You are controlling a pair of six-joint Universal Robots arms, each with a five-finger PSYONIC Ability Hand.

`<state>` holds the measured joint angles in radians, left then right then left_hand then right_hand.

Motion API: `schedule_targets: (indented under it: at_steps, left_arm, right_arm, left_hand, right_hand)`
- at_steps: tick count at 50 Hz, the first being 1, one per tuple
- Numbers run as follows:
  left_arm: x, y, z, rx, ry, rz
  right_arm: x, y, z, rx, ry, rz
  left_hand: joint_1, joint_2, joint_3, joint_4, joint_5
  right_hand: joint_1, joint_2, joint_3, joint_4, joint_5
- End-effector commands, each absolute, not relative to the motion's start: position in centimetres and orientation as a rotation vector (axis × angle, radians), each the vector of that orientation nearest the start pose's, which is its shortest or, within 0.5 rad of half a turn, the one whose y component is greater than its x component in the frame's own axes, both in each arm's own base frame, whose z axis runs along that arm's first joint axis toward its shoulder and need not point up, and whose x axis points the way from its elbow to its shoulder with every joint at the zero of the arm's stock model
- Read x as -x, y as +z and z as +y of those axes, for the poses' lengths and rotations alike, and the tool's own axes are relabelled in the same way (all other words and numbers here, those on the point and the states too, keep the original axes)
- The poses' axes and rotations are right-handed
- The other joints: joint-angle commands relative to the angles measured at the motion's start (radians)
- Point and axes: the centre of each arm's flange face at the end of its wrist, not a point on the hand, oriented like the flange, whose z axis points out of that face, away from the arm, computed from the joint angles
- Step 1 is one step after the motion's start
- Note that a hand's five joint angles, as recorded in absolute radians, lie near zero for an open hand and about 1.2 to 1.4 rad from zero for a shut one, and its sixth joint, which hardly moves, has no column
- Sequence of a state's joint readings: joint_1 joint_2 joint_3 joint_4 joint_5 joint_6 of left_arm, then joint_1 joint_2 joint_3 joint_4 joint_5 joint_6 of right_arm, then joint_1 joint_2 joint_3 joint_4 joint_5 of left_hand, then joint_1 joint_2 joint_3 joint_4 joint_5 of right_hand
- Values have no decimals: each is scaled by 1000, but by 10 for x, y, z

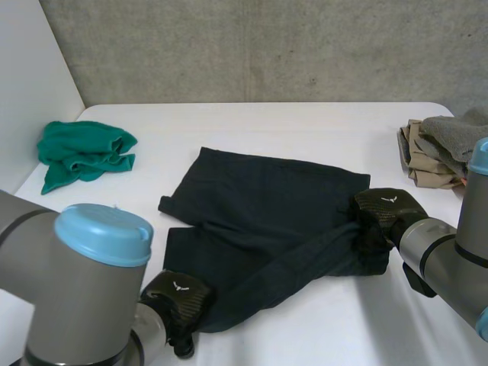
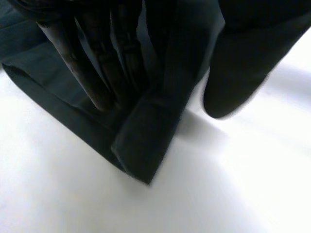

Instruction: Fold the laundry.

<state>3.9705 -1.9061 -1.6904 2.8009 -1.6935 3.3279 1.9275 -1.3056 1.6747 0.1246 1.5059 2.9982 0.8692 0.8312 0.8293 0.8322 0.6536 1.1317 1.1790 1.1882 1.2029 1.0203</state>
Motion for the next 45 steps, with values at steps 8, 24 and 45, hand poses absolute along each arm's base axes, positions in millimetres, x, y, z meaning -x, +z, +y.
schedule_targets:
  at_steps: [8,24,45]
  left_arm:
    - [273,183,-119,-1355,-1378,2388]
    - [270,198,-115,-1603,-1195,2304]
    - [387,202,-327,-1204,-1974,1761]
  right_arm:
    - [-224,190,-204,1230,-1298,2456]
    - [-205,191,-191,1793,-1049,2293]
    - [-241,165,-339,1298,-2217,2172]
  left_hand:
    - [527,565,567,564,568]
    - [527,565,567,564,568]
    - [527,565,567,564,568]
  right_hand:
    - [265,217,208,193,201]
    - [265,217,208,193,201]
    - [265,217,208,193,201]
